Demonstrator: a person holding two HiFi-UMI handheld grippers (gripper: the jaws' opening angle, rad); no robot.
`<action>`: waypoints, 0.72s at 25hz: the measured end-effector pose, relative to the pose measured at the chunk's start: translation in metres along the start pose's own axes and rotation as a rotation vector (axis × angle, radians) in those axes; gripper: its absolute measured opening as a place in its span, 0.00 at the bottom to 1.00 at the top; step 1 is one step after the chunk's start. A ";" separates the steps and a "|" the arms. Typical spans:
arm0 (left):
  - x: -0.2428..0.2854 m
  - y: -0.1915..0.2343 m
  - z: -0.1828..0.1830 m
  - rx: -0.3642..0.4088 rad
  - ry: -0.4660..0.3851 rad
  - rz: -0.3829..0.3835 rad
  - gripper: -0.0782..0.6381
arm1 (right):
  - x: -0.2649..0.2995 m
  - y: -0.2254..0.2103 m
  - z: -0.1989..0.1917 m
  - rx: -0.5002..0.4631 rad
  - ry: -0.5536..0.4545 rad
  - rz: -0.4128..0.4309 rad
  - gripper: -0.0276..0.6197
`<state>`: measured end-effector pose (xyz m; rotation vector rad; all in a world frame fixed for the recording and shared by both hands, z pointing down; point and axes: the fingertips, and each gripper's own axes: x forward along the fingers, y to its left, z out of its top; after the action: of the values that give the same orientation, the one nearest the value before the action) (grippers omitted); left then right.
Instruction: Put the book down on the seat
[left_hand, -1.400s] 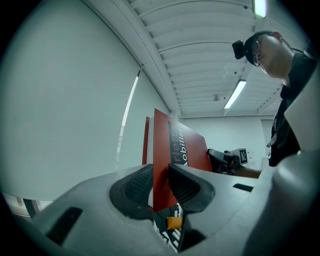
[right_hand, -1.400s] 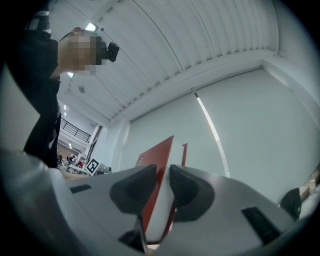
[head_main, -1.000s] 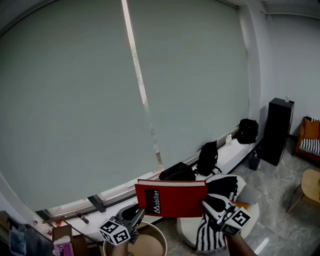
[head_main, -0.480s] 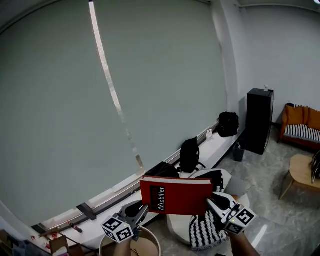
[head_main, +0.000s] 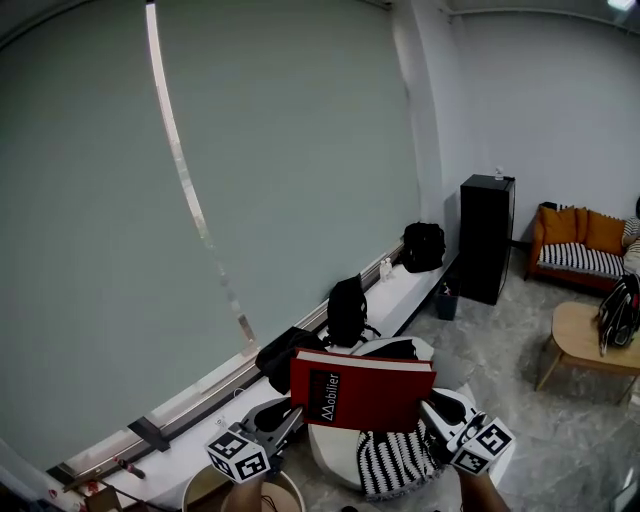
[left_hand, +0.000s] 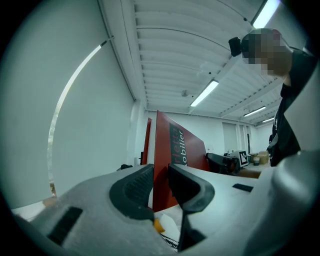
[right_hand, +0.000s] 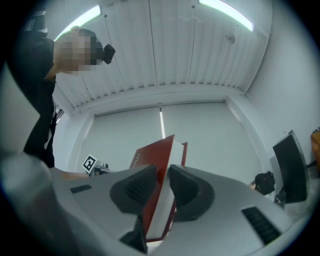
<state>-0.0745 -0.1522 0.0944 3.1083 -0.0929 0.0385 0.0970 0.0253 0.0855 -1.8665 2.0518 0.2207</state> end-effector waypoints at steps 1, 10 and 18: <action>0.008 -0.002 -0.002 -0.003 0.002 -0.013 0.26 | -0.005 -0.005 0.001 -0.002 0.002 -0.012 0.19; 0.085 0.001 -0.023 -0.047 0.018 -0.143 0.26 | -0.026 -0.055 0.000 -0.036 0.037 -0.143 0.19; 0.144 0.027 -0.033 -0.078 0.026 -0.262 0.26 | -0.015 -0.089 -0.004 -0.080 0.060 -0.246 0.19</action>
<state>0.0668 -0.1861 0.1318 3.0128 0.3048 0.0667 0.1854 0.0278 0.1053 -2.1767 1.8512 0.1870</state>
